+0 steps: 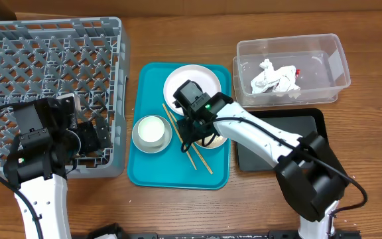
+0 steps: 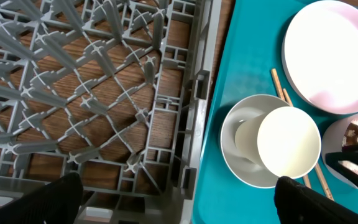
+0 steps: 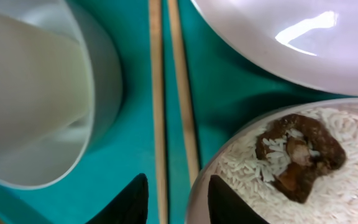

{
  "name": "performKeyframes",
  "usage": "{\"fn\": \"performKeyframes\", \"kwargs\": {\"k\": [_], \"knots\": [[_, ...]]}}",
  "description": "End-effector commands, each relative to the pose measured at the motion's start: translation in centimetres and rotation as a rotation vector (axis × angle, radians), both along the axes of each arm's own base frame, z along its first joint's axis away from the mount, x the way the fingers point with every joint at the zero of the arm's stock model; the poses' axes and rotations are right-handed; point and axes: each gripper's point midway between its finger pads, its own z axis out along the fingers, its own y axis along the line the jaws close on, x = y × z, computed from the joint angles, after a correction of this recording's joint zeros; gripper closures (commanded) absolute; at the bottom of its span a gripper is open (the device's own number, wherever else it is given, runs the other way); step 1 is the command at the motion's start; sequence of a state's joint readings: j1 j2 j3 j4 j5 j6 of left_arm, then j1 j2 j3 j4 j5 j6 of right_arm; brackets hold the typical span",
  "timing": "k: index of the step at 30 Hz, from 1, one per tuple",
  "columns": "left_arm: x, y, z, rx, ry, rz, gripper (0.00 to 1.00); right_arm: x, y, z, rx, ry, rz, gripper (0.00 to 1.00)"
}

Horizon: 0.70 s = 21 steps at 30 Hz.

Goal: Sort waste into correct bins and load items into the dishwasher
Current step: 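Grasp the small rice bowl with the right gripper and lift it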

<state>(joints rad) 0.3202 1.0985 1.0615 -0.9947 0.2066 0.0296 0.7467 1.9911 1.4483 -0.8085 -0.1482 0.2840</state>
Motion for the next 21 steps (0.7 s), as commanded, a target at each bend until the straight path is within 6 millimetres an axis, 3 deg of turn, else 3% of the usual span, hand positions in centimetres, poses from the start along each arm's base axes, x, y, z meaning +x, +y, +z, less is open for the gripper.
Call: {"fn": "performKeyframes", "kwargs": {"k": [1, 9, 13, 21], "knots": [[0.5, -0.3, 0.7, 0.002, -0.022, -0.028, 0.00, -0.1, -0.4, -2.1, -0.042, 0.031, -0.029, 0.70], [0.5, -0.3, 0.7, 0.002, -0.022, -0.028, 0.00, -0.4, -0.8, -2.6, -0.072, 0.051, -0.030, 0.94], [0.5, -0.3, 0.7, 0.002, -0.022, -0.028, 0.00, 0.0, -1.6, -1.9, -0.118, 0.035, -0.040, 0.96], [0.5, -0.3, 0.7, 0.002, -0.022, -0.028, 0.00, 1.9, -2.6, 4.1, -0.080, -0.028, -0.095, 0.96]]}}
